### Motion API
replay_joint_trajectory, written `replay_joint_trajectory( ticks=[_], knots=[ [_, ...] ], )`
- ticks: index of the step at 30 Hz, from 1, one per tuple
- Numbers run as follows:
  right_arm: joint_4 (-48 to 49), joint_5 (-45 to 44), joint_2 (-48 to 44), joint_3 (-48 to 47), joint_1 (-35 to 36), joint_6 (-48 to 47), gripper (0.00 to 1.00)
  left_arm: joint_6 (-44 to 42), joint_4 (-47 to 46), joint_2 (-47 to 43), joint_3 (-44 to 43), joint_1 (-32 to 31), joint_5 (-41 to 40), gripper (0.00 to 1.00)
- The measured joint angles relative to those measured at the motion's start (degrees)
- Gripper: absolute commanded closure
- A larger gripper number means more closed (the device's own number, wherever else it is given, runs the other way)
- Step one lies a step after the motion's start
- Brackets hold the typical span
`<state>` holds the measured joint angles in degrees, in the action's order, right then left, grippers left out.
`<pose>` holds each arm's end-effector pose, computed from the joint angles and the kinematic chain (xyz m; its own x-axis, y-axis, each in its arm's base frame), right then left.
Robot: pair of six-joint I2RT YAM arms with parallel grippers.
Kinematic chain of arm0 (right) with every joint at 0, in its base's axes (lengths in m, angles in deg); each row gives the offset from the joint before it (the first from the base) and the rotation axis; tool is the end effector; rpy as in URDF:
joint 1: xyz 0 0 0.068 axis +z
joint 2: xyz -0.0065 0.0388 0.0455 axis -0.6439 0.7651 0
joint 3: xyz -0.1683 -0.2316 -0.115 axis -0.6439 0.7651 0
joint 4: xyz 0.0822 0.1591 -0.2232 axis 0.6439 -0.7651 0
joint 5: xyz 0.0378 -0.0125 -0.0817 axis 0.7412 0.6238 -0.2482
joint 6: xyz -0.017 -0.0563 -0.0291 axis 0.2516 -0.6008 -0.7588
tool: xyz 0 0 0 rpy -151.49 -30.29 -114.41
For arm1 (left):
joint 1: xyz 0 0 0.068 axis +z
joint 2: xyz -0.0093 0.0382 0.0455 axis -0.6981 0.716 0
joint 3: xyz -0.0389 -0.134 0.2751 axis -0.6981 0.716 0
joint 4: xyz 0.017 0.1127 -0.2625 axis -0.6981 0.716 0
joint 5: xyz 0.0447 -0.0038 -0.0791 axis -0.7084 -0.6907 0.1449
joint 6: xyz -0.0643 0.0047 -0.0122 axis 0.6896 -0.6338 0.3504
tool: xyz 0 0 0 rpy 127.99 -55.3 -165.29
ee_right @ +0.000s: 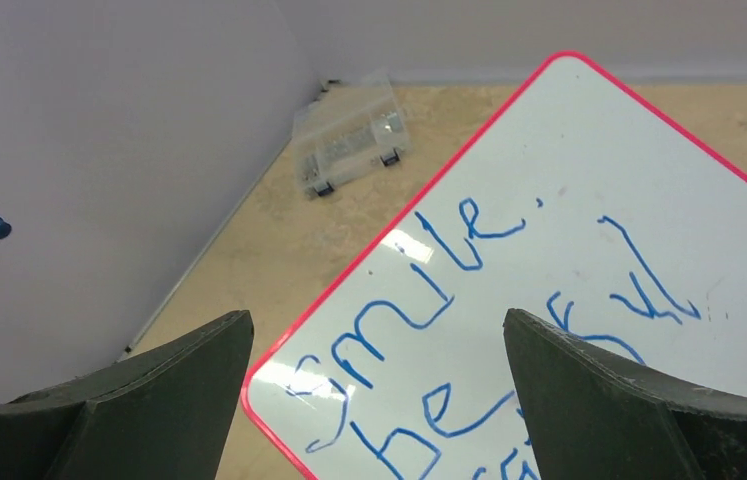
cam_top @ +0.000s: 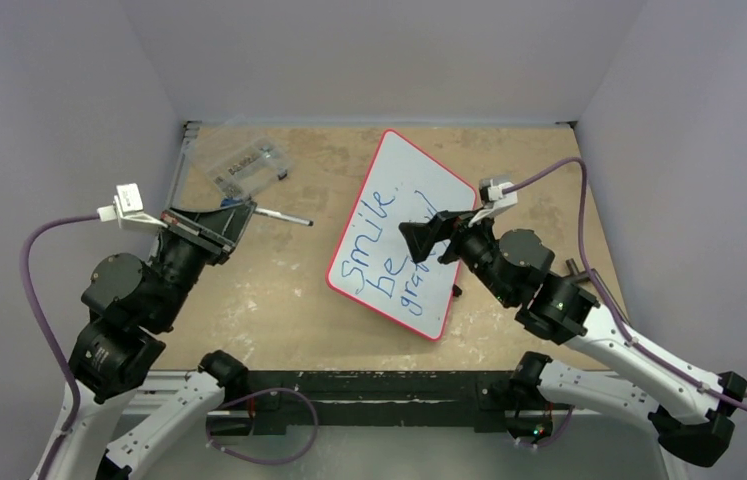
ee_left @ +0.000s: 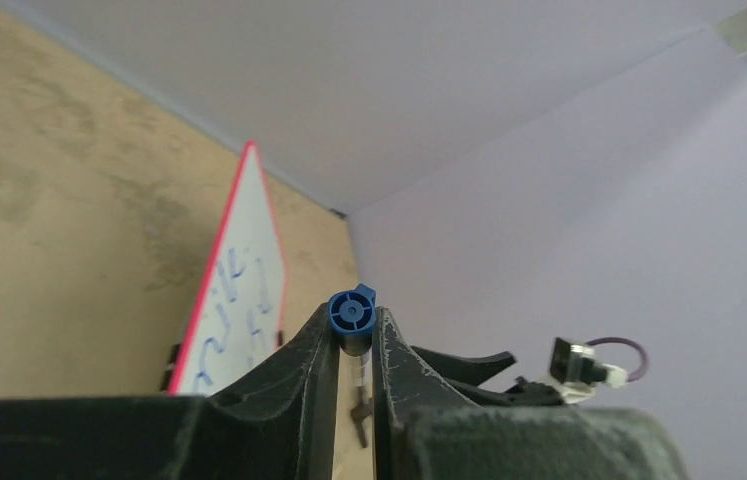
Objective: Write a sentence on the whiteboard
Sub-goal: Pass from the right arm to the left
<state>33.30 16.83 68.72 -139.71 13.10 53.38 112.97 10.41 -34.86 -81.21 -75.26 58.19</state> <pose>0.1344 0.1477 0.4142 -0.2224 0.3595 -0.9063 -0.4742 0.7723 0.4227 0.0759 -0.0341 0.4827 -0.2437 -0.8499 -0.4672 0.2636 0.4055 -0.8752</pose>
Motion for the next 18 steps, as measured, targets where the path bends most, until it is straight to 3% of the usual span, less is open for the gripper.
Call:
replay_joint_trajectory(
  ticks=[7,18],
  knots=[
    [-7.63,0.0,-0.22,0.0,0.0,1.75,0.01,-4.0,17.57,-2.71,0.07,0.13,-7.06,1.0],
    [-17.0,-0.22,-3.87,0.02,0.0,4.94,0.01,-3.93,25.35,-3.13,12.72,0.9,-10.34,1.0]
  ],
)
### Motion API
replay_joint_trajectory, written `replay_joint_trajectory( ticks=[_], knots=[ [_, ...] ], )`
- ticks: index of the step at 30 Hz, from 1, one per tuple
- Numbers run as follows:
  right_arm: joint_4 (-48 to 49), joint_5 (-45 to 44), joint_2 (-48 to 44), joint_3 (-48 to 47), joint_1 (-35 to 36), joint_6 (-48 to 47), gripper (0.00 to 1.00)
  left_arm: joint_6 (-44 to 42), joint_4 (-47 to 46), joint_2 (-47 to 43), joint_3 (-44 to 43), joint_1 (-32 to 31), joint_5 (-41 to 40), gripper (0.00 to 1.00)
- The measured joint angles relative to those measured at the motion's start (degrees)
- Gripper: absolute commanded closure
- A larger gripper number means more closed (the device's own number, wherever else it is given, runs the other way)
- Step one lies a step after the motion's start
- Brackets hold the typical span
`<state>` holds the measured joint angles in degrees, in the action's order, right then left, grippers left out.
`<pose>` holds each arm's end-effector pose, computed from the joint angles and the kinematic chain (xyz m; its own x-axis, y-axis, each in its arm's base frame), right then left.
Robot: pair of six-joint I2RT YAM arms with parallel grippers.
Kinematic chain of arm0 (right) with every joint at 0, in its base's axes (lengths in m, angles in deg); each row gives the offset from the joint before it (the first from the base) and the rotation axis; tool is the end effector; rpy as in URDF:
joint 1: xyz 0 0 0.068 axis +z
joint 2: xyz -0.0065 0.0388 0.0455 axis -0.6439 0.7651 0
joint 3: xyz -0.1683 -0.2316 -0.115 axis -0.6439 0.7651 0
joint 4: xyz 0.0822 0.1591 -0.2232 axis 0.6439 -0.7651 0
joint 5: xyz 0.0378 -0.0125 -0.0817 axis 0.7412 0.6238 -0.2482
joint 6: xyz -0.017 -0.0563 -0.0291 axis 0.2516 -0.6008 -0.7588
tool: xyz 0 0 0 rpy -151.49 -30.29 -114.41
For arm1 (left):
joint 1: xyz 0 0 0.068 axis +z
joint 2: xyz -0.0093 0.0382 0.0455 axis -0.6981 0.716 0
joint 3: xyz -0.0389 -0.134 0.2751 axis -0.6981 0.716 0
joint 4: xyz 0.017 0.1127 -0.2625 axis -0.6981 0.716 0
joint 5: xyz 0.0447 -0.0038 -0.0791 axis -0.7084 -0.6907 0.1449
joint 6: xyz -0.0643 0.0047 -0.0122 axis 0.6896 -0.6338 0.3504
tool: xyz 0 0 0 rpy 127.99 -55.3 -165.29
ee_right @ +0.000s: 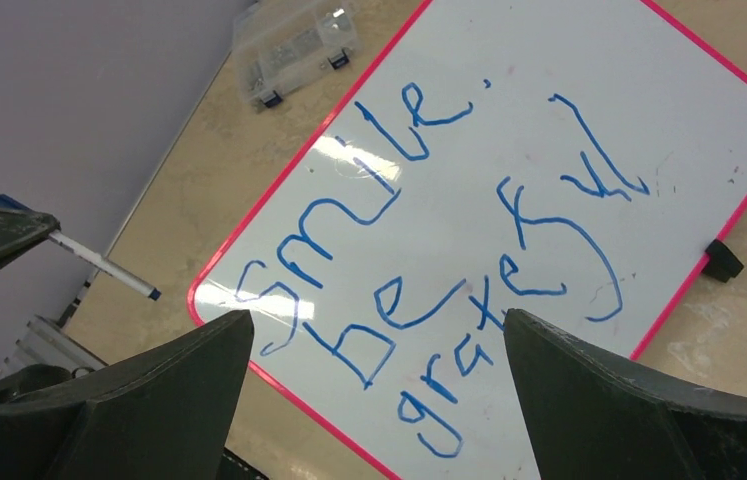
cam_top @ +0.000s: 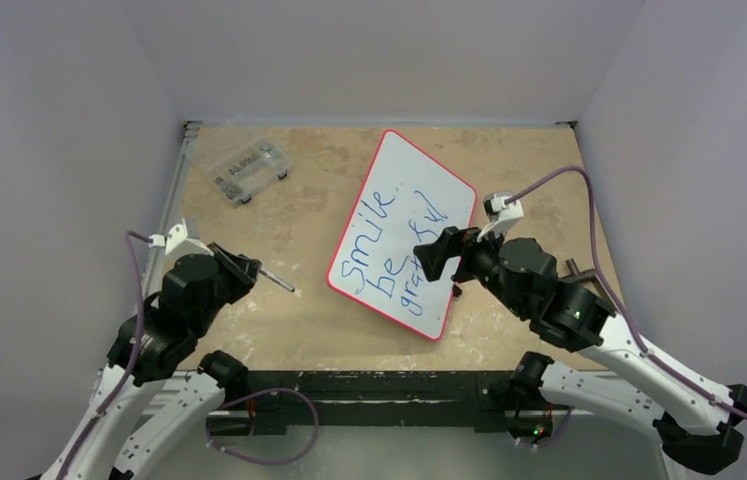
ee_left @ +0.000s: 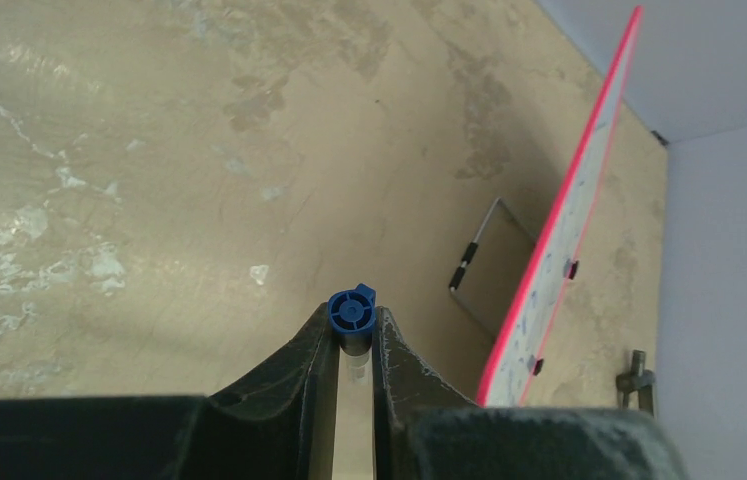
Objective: Write a sentence on the whiteboard
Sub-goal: Pass from the right arm to the left, then put down the whiteboard marker at the center of the board.
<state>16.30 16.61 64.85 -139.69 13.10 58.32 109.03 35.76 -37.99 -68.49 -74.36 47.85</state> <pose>0.1204 0.1286 0.3895 -0.3818 0.2640 -0.8857 -0.3874 0.8244 0.4127 0.0865 -0.0284 0.3606 -0.3769 -0.6794 -0.6296 -0.2316 0.7272 -0.6461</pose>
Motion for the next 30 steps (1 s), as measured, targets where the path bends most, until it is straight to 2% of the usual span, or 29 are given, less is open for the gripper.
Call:
replay_joint_trajectory(
  ticks=[7,19,25,26,27,30],
  knots=[
    [-3.78,0.31,-2.6,0.26,0.0,0.83,0.01,0.92,-2.49,2.97,10.45,3.08,2.36,1.0],
    [-5.51,0.94,-2.71,1.09,0.0,1.11,0.01,3.41,-20.39,13.0,27.39,11.93,15.98,1.0],
    [-5.77,0.94,-2.64,1.2,0.0,1.18,0.01,3.85,-29.18,20.26,30.03,16.81,23.39,1.0],
    [-5.7,0.94,-2.64,1.36,0.0,1.18,0.01,3.74,-30.32,21.92,30.05,17.68,24.57,0.98],
    [-5.7,0.94,-2.64,1.53,0.0,1.2,0.01,3.67,-30.95,22.91,30.05,18.14,25.22,0.91],
    [-5.79,0.94,-2.34,2.12,0.0,1.31,0.01,3.21,-32.46,25.2,30.05,19.32,27.02,0.65]
  ],
)
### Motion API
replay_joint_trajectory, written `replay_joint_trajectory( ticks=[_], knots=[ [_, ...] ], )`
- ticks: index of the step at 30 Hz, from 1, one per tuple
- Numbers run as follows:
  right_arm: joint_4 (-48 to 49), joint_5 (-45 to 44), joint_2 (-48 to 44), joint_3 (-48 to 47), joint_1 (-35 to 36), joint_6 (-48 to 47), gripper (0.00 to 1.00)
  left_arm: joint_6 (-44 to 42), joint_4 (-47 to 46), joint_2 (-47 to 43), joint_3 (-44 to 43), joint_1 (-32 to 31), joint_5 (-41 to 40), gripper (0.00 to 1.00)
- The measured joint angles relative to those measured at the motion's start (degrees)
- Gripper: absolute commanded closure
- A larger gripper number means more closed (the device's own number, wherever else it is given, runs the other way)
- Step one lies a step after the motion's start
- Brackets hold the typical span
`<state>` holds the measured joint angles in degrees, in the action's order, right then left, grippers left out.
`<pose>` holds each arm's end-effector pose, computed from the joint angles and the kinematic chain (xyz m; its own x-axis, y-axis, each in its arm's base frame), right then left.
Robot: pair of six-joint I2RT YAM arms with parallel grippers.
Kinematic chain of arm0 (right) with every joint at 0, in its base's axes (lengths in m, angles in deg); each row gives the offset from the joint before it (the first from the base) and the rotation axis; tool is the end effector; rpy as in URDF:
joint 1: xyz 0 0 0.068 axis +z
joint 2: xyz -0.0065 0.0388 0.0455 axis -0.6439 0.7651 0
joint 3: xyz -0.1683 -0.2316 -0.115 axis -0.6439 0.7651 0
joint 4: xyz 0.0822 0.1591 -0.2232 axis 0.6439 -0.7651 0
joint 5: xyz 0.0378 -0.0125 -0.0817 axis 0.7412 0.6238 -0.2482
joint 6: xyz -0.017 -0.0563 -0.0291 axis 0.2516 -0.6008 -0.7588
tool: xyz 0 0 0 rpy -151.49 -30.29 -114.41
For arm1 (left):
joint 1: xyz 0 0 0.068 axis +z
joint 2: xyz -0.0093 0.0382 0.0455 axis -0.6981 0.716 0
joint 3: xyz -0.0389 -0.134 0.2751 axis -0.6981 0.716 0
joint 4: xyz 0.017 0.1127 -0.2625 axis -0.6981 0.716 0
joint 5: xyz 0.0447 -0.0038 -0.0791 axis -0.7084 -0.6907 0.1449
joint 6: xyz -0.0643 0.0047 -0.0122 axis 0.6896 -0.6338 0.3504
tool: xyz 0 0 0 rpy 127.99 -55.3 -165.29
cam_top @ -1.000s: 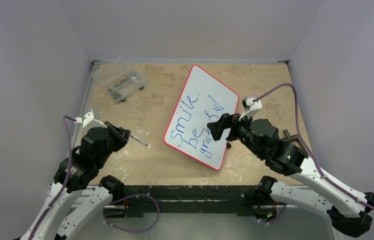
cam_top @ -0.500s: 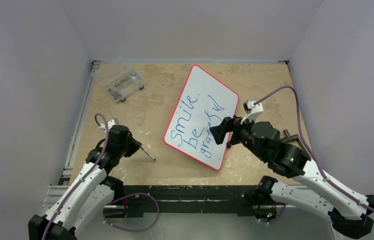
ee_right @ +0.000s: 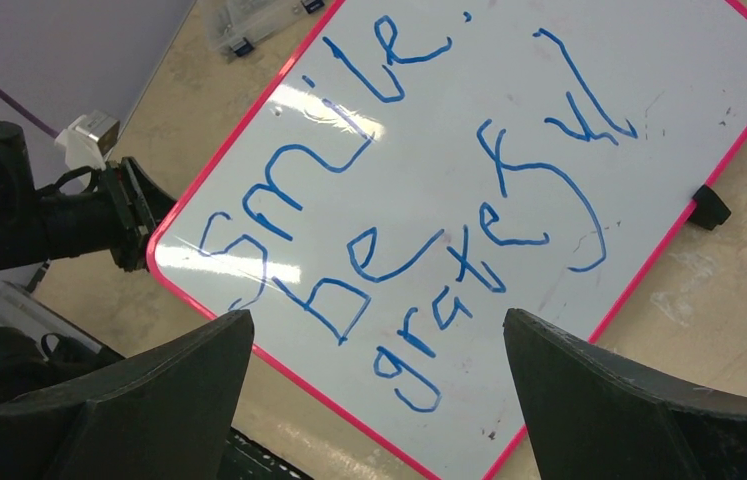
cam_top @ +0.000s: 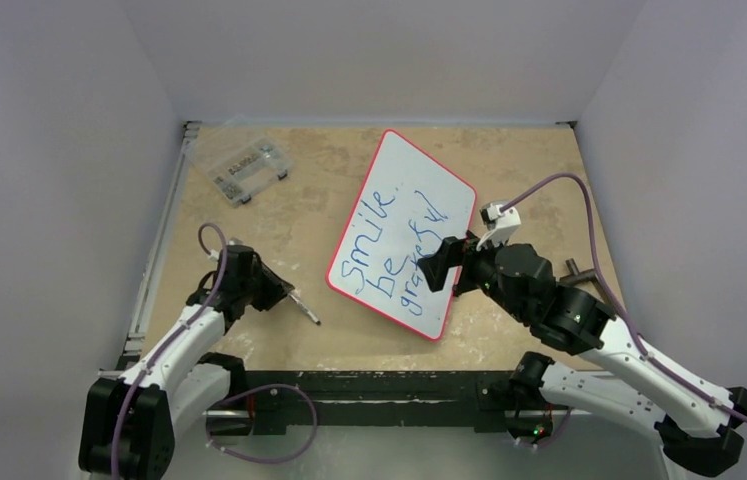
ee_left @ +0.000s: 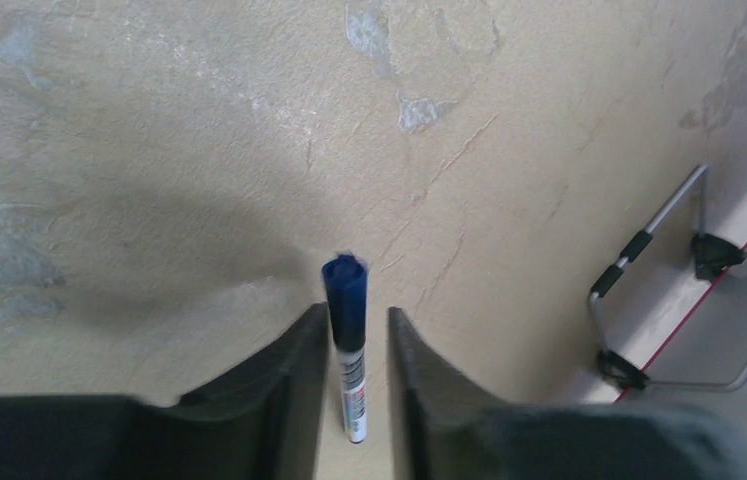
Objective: Write a sentence on the whiteboard
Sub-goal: Put down the whiteboard marker at the center of the board, then reset both arms
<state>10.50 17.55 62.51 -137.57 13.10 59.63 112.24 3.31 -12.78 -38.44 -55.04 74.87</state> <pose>0.1129 0.1199 0.3697 -0.4486 0.2105 -0.8686 -0.3661 0.8433 0.3934 0.1780 -0.0390 0.1647 -0.5948 -0.7621 -0.2558 -0.5297 0.6109 -0.5884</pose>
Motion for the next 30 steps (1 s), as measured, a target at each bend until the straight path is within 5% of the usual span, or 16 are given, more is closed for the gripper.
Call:
replay_joint_trajectory(
  ticks=[8,14,19,23,30],
  knots=[
    [0.0,-0.02,0.74,0.0,0.0,0.07,0.01,-2.47,0.63,-1.16,0.17,0.9,0.59,0.36],
    [0.0,-0.04,0.17,0.0,0.0,0.09,0.01,-4.48,3.41,-4.7,-0.46,1.11,1.29,0.32],
    [-0.09,-0.96,-1.88,0.0,0.0,0.42,0.01,-7.74,8.59,-13.66,-3.32,1.7,1.38,0.19],
    [-0.09,-2.05,-5.44,0.0,0.0,0.85,0.01,-11.19,14.25,-21.64,-9.14,1.75,-0.57,0.01],
    [1.99,-2.25,-12.96,0.0,0.0,0.46,0.01,-18.86,20.9,-28.2,-22.86,1.77,-6.14,0.0]
  ],
)
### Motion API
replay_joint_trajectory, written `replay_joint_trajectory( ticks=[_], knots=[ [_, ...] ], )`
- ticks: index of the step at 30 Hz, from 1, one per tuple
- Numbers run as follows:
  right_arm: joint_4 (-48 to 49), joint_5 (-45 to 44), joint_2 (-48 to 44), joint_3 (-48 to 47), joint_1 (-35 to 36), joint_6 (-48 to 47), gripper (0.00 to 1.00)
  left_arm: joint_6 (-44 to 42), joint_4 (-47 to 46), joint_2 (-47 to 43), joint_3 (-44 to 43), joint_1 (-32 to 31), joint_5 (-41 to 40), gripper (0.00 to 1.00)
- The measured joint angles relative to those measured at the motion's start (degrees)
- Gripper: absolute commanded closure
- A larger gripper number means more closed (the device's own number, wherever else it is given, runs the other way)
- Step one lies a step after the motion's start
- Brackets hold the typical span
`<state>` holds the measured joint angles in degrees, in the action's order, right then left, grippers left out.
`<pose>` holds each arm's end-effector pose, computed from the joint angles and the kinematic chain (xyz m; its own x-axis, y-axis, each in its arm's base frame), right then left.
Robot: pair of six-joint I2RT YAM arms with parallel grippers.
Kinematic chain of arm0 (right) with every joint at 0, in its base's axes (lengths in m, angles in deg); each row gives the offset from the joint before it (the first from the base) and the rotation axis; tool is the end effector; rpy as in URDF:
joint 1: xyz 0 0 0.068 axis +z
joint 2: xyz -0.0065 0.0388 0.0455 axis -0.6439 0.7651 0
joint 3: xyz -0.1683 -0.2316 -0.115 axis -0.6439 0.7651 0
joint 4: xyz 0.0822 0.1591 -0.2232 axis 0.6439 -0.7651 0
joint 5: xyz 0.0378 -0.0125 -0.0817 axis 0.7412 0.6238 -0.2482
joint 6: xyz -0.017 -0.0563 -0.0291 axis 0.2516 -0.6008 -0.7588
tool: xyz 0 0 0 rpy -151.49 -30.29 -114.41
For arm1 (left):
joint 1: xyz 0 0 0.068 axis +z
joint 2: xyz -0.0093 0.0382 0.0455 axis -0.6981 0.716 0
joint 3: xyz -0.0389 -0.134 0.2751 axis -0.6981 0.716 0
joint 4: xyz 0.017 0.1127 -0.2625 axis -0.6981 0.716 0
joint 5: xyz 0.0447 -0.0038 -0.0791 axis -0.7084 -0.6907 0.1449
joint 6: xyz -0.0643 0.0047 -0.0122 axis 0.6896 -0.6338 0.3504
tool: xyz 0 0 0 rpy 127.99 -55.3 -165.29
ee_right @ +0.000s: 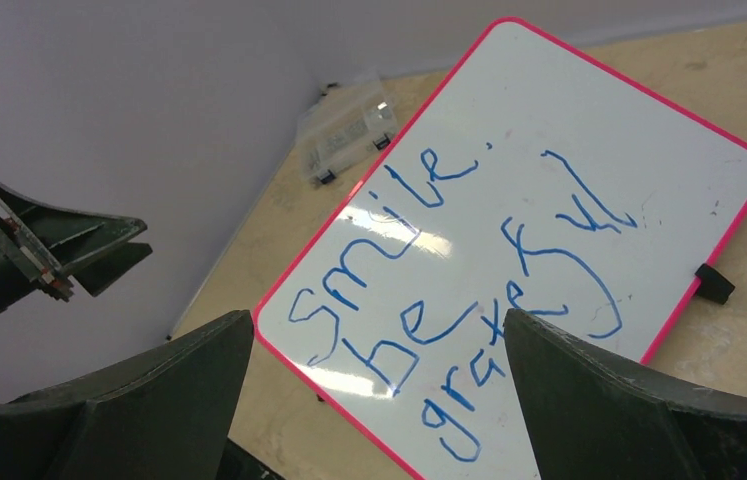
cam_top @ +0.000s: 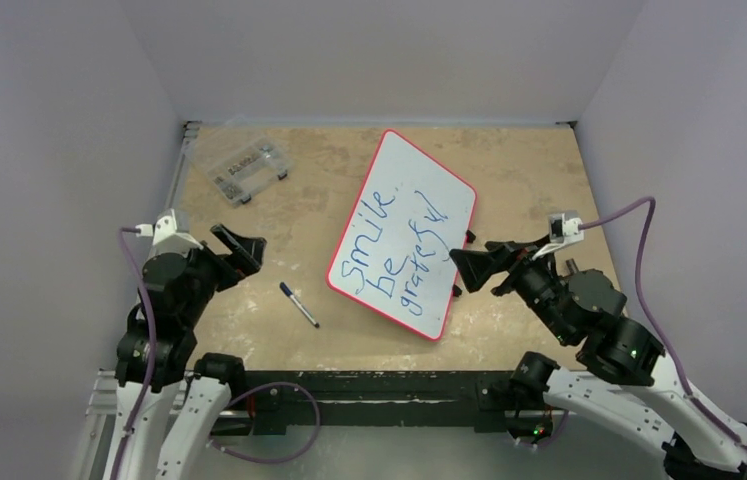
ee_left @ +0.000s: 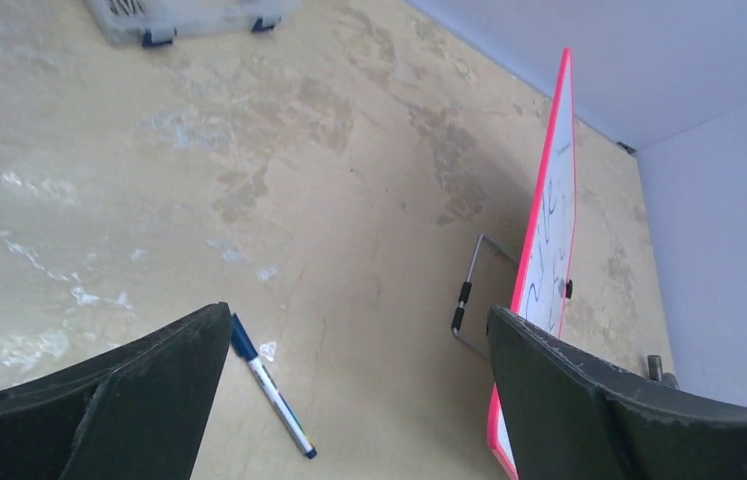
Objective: Write a sentence on the whiteboard
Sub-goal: Reset both arms
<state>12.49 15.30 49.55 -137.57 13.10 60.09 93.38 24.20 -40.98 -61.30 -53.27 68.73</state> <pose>0.0775 0.0695 0.3997 -0.2981 0.4092 -0.8624 -0.4051 0.7638 0.5025 0.1018 -0.0157 0.3427 -0.3551 -0.6067 -0.7112 -0.1121 0.7830 -0.6119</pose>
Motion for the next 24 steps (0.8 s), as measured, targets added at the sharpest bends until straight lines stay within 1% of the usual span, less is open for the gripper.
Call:
replay_joint_trajectory(
  ticks=[5,11,14,18,21,24],
  knots=[
    [0.35,-1.49,-2.89,0.0,0.0,-0.02,0.01,-6.78,0.96,-1.79,-4.92,0.0,-2.03,0.0],
    [-2.08,-3.67,-6.78,0.0,-0.17,0.02,0.01,-15.26,-1.6,-8.52,-4.83,0.0,-2.86,0.0],
    [-4.57,-5.16,-9.2,-0.02,-0.28,0.11,0.01,-18.14,-4.94,-10.99,-3.56,-0.17,-2.78,0.0],
    [-8.09,-7.43,-12.28,-0.07,-0.35,0.42,0.01,-20.28,-8.7,-13.31,0.48,-0.52,-2.1,0.0],
    [-9.86,-8.52,-16.0,-0.07,-0.39,0.7,0.01,-21.24,-9.84,-14.75,2.82,-0.52,-0.44,0.0],
    [-10.14,-9.2,-20.15,-0.04,-0.61,0.76,0.01,-22.12,-10.34,-15.54,3.21,-0.52,0.79,0.0]
  ],
)
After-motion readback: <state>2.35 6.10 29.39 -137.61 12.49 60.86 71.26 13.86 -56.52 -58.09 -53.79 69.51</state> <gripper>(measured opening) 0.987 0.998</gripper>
